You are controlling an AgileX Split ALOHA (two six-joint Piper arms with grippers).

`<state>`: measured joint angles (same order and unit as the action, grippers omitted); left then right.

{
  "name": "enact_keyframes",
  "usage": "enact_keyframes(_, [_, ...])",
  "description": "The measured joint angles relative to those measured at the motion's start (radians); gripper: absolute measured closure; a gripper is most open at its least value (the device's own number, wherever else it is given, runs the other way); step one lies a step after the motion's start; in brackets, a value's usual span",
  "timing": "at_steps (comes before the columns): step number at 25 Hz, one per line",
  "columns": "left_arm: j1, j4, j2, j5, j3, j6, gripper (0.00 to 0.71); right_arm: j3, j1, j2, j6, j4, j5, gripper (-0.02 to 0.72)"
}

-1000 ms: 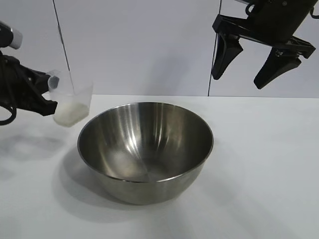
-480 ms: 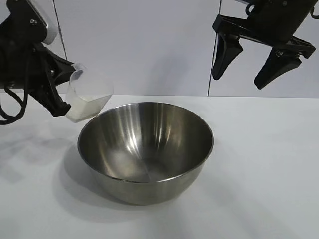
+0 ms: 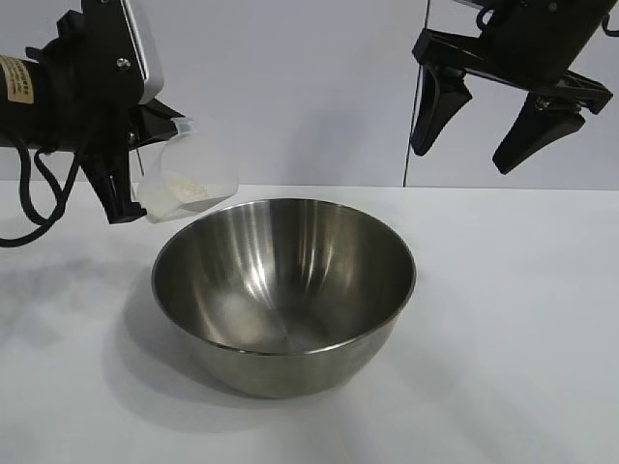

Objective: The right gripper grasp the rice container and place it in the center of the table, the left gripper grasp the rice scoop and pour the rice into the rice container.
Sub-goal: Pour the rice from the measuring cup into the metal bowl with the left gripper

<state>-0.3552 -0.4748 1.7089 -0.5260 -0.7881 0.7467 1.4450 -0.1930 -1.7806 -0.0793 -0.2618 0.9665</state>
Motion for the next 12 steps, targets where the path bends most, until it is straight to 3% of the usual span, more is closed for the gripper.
enact_keyframes(8, [-0.074, -0.001, 0.000, 0.023, -0.039, 0.093, 0.701, 0.000, 0.000, 0.000, 0.000, 0.000, 0.000, 0.126])
enact_keyframes(12, [-0.084, -0.002, 0.000, 0.058, -0.064, 0.165, 0.701, 0.000, 0.000, 0.000, 0.000, 0.000, 0.001, 0.126])
